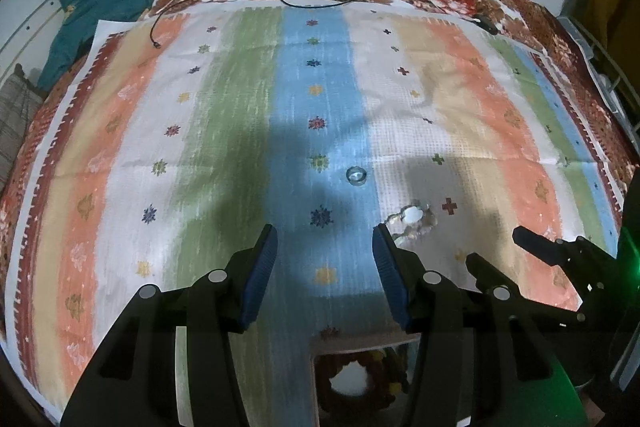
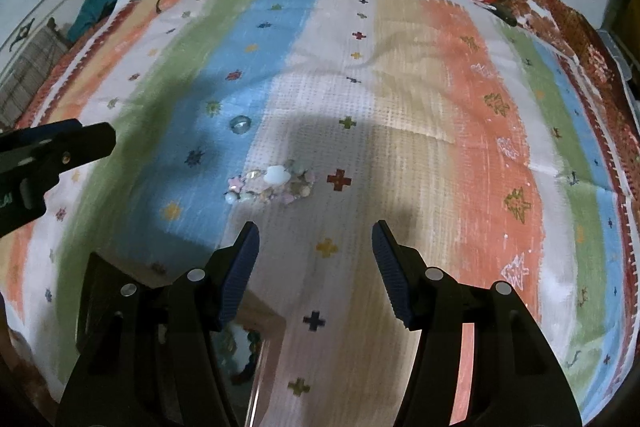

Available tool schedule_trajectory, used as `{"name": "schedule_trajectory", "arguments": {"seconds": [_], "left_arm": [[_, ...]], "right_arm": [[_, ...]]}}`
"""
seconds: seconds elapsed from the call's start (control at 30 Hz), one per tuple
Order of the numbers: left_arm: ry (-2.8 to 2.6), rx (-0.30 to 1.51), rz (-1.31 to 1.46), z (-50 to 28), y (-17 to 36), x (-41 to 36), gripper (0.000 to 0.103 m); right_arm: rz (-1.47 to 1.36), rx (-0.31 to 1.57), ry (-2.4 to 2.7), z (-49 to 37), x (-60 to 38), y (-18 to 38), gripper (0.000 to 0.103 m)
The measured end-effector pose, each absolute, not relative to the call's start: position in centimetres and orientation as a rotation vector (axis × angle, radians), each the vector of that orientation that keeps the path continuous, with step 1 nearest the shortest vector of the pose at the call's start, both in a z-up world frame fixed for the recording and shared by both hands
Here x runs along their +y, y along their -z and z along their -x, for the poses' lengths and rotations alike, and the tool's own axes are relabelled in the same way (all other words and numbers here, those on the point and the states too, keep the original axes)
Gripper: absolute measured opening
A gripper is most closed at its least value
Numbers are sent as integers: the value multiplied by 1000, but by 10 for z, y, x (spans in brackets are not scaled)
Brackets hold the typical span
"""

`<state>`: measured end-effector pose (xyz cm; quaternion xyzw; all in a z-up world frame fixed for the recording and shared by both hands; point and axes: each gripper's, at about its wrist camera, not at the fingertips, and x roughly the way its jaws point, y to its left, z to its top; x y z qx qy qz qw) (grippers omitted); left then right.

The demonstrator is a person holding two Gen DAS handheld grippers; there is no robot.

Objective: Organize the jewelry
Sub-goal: 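Move both open tools back toward the glass ring and white crystal bracelet, then grasp the clear glass ring with the left tool while the right grasps the white crystal bracelet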

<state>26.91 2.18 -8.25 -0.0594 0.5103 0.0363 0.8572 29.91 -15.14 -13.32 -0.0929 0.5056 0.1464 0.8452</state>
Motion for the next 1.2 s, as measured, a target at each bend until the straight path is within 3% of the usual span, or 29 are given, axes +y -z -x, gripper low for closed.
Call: {"name": "schedule_trajectory", "arguments": {"seconds": [1.2], "left_arm": [[18,1168,80,-351,154,16,49]], "right_arm": [[201,1151,-350,-359,-144,185,59]]}}
